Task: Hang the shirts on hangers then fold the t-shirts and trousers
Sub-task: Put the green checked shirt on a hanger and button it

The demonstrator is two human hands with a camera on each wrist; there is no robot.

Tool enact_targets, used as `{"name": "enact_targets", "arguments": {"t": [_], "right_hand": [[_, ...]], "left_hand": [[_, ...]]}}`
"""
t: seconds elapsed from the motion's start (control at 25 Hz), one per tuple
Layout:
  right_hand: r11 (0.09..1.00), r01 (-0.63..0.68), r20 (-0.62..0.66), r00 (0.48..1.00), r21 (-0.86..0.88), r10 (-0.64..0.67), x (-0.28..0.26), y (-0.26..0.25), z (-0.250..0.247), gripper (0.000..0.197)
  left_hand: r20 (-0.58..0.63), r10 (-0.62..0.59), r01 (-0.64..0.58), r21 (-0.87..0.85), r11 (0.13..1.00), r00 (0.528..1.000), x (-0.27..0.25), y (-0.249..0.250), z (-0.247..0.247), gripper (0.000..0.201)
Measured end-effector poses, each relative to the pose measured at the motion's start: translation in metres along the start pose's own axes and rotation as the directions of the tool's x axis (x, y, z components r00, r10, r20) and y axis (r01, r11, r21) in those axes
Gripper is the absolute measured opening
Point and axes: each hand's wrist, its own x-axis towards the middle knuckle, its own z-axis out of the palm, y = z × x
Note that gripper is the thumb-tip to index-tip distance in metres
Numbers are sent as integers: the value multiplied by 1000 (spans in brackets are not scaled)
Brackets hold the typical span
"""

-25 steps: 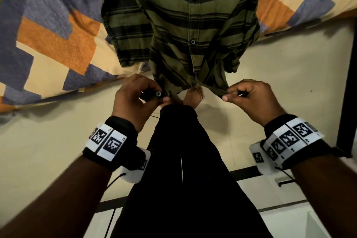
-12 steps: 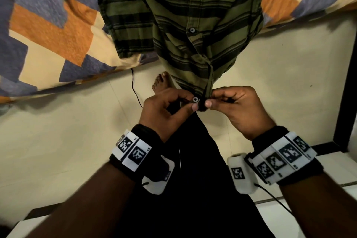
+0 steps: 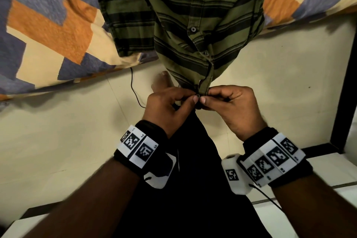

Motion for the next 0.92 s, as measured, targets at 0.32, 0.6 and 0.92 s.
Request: {"name": "enact_targets", "arguments": {"t": [0.32, 0.6, 0.92], "right_hand": [[986, -91, 9, 996, 142, 91, 2, -2, 2, 37], [999, -32, -10, 999, 28, 32, 7, -3, 10, 35], [999, 28, -65, 997, -17, -29, 11, 3, 16, 36]], "left_hand": [[33, -19, 17, 61, 998, 999, 7, 1, 2, 6], [74, -327, 332, -74, 940, 942, 11, -2, 0, 6], [113, -369, 379, -82, 922, 922, 14, -4, 8, 10]]}}
